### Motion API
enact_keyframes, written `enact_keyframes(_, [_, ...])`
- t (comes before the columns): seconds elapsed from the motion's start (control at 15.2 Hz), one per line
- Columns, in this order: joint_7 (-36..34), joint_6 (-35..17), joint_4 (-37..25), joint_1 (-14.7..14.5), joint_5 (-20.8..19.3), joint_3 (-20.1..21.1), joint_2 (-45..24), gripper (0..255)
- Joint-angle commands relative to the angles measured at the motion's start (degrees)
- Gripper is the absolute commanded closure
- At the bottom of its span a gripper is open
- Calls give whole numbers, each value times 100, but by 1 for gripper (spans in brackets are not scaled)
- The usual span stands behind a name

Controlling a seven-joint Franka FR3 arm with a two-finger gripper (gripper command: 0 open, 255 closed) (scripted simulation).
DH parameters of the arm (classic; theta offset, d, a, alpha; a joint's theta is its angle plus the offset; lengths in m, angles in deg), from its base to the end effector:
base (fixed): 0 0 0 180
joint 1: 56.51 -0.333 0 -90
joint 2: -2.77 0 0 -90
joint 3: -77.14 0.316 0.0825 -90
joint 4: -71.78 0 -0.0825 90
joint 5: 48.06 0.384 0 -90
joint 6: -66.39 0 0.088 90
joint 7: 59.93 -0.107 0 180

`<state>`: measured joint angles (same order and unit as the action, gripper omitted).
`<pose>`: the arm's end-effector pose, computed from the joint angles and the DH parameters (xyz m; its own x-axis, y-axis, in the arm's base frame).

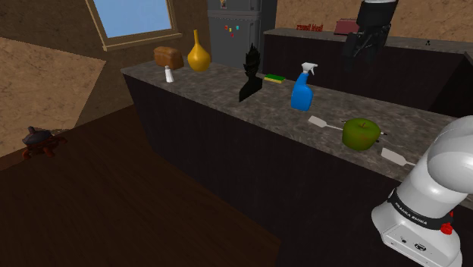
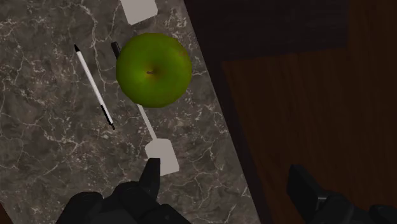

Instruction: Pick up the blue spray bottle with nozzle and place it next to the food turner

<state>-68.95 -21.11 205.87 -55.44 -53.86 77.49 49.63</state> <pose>0.2937 -0.0142 0.6043 0.9844 -0.1745 0.0214 -0.1758 -0.9790 0.1033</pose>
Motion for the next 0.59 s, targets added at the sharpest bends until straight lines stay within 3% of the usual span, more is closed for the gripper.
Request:
enact_keyframes(0.0, [0,0,0,0,0,0,0,0])
enact_keyframes(0.53, [1209,-1887,872,19,-449,-1060,-273,0])
